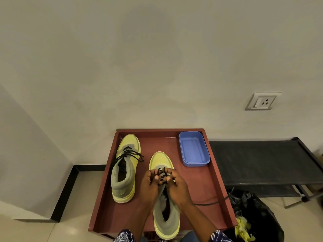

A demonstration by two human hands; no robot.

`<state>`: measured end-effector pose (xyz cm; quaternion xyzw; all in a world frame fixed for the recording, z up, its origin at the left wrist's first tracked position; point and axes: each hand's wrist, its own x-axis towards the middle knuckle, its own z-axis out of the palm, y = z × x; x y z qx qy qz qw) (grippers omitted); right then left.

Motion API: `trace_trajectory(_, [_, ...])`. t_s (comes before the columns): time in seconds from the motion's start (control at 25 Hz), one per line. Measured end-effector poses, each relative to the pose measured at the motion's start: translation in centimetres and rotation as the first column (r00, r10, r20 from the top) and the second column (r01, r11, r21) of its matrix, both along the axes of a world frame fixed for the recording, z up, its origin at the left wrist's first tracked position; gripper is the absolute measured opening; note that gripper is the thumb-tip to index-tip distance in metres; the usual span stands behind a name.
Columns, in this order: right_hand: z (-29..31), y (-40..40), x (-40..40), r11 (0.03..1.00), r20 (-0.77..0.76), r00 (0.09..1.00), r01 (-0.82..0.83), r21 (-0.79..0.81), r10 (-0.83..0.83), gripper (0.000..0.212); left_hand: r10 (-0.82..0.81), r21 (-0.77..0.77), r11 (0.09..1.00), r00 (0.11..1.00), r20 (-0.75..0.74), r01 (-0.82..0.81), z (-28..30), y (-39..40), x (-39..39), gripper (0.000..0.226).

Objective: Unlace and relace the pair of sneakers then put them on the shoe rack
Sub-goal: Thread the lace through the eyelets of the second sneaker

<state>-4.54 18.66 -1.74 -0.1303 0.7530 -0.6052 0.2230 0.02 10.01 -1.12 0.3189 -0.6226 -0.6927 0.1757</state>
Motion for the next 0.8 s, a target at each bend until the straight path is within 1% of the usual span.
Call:
trace_trajectory(0.08, [-0.2, -0.25, -0.11, 1.0, -0.011, 1.0, 0.015, 0.005, -0.015, 0.034, 0.027, -0.017, 0.999, 0.999, 0.018, -0.027, -0.53, -0.1, -0.16, 0.027])
trace_trajectory(0.16, [-0.25, -0.36, -0.19, 1.0, -0.039, 0.999, 0.012, 0.022, -0.011, 0.035, 0.066, 0.014, 0.998, 0.997, 0.029, -0.066, -0.87, -0.18, -0.34, 0.025])
trace_trajectory(0.24, [-0.22, -0.35, -0.28, 0.999, -0.07, 0.998, 0.013, 0.045, -0.01, 0.035, 0.122, 0.093, 0.988, 0.992, 0.033, -0.124, -0.93, -0.06, -0.49, 0.018])
trace_trajectory(0.32, [-0.29, -0.2, -0.34, 0.997, -0.075, 0.997, 0.034, 0.064, -0.03, 0.029, 0.205, 0.213, 0.954, 0.978, 0.04, -0.209, -0.92, 0.12, -0.6, 0.014])
trace_trajectory(0.44, [-0.55, -0.14, -0.46, 0.997, 0.043, 0.996, 0.077, 0.024, -0.078, 0.016, 0.258, 0.37, 0.889, 0.963, 0.081, -0.269, -1.21, 0.02, -0.78, 0.014])
trace_trajectory(0.56, [-0.49, -0.12, -0.48, 0.999, 0.097, 0.994, 0.048, 0.0, -0.048, 0.016, 0.237, 0.423, 0.869, 0.966, 0.101, -0.257, -1.04, -0.02, -0.74, 0.013])
trace_trajectory(0.72, [-0.34, -0.25, -0.42, 0.997, 0.189, 0.982, 0.017, -0.072, -0.003, 0.017, 0.156, 0.469, 0.871, 0.988, 0.021, -0.148, -0.3, 0.14, -0.34, 0.017])
trace_trajectory(0.8, [-0.27, -0.26, -0.51, 0.993, 0.259, 0.965, 0.066, -0.096, -0.039, 0.013, 0.124, 0.512, 0.853, 0.992, -0.016, -0.098, -0.29, 0.04, -0.18, 0.018])
